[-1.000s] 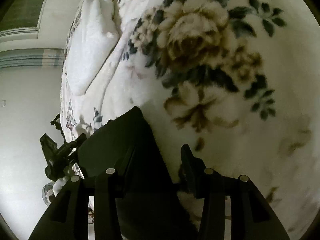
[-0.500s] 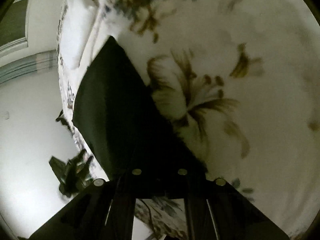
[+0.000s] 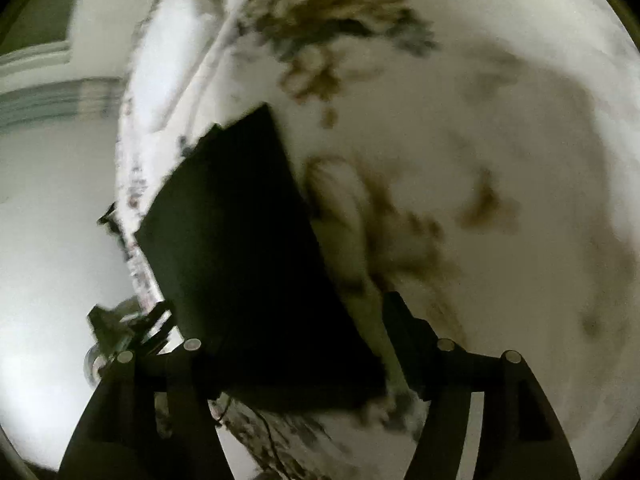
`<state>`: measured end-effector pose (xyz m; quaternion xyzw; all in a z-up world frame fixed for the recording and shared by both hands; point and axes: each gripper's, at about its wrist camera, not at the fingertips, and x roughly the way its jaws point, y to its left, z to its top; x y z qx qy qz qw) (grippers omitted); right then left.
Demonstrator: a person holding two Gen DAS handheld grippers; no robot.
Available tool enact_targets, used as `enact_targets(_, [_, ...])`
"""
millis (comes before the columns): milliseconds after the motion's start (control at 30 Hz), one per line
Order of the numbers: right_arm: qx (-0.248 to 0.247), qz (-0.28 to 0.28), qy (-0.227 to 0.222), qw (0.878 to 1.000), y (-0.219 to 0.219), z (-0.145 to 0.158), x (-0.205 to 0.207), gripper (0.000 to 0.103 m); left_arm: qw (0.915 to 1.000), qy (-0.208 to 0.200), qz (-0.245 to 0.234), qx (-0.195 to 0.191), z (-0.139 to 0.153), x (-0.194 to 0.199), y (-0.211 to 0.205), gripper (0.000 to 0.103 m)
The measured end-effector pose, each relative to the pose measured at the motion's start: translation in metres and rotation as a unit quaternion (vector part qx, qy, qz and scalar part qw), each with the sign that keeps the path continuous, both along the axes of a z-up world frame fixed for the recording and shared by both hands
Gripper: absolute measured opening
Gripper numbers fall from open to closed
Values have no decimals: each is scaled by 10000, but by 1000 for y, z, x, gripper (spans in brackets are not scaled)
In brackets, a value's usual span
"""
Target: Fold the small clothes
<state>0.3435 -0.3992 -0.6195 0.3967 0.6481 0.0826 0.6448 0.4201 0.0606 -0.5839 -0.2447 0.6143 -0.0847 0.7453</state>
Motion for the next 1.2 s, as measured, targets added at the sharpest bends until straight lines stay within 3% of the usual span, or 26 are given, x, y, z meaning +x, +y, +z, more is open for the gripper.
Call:
enact_targets(100, [649,232,215,9974,8,-33,18,68,9997,66,-95,-222,-13,15,-5,70])
enact_targets(133, [1154,358,291,9922,15,-48,22,68,9993,73,-121,-349,-17,18,-5,71])
enact_targets(233, [1948,581,351,9785,33,-75,25,69,9977,74,-207,-634,-21,25,-5,74])
enact_targets(400, [2470,727,166,9661,58,-80,39,69,9925,-131,-305,-1174,-27,22,-8,94])
enact_targets(500, [2625,837,63,9613,81,-79,46,69,9913,-211,-356,-1249,-30,26,-18,94])
enact_targets(600, [2584,780,55,9629,100,-80,56,57,9885,-493,-323,-1390,-24,30,-25,94])
enact_targets(633, [2476,760,47,9659,102,-79,57,36,9872,-605,-300,-1448,-20,31,-27,90])
enact_targets(667, [2244,722,82,9718,102,-78,55,26,9870,-694,-284,-1421,-14,31,-28,69])
enact_targets(700, [2198,647,63,9734,101,-76,52,25,9877,-752,-331,-1330,-9,32,-30,27])
enact_targets(733, [2129,586,19,9753,101,-72,49,24,9898,-742,-368,-1155,-4,33,-30,19])
enact_targets(867, [1888,435,-121,9810,106,-46,42,22,9893,-806,-303,-1178,19,34,-25,18])
enact_targets(1033, [1819,467,-525,9808,120,8,51,22,9878,-967,-450,-1137,58,54,-22,17])
enact_targets(1200, [1722,445,-922,9797,119,64,90,22,9843,-1231,-637,-1089,101,111,-32,17])
